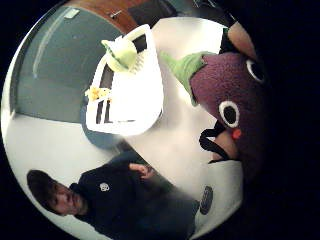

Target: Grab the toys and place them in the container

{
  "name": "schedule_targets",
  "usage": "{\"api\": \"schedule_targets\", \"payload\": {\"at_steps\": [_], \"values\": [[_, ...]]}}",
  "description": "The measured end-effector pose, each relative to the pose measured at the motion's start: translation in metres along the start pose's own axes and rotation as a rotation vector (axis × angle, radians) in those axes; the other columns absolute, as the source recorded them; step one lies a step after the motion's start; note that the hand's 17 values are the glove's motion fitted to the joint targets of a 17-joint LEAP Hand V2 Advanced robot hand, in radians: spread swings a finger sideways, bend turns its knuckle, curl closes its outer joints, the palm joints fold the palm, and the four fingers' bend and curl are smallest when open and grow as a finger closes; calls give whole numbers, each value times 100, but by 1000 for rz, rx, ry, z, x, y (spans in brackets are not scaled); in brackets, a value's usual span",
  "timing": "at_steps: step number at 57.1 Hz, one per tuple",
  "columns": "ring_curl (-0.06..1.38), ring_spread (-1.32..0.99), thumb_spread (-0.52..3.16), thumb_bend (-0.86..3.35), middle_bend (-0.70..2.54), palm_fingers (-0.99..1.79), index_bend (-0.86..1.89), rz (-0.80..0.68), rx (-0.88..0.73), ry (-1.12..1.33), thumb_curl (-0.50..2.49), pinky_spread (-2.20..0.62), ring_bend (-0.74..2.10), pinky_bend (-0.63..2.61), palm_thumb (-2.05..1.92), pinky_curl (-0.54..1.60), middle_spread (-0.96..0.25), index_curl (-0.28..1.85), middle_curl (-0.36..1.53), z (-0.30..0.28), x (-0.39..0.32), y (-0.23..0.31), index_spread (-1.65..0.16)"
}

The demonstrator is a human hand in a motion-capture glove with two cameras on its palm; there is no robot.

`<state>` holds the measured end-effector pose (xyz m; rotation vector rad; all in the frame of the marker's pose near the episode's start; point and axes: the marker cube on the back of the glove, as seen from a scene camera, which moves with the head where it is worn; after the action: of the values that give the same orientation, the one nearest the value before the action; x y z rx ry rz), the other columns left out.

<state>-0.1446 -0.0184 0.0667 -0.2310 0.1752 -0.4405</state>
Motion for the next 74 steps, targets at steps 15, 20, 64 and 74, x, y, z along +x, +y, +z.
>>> {"api": "schedule_targets", "payload": {"at_steps": [15,20,64,74], "values": [[51,-41,66,4,46,70,16,8,5,-18,93,-36,111,120,82,42,-30,20,63,-22,-4,-10,-30],[51,-41,68,2,40,64,14,-6,-31,-72,94,-36,110,124,80,43,-28,20,63,-26,-10,-13,-30],[30,2,135,-1,14,-12,13,55,-195,-119,47,4,56,108,27,34,1,30,41,28,-1,-15,-23],[29,4,139,-1,11,-22,7,114,-410,-8,44,4,54,115,26,36,4,26,35,66,5,-15,-20]]}}
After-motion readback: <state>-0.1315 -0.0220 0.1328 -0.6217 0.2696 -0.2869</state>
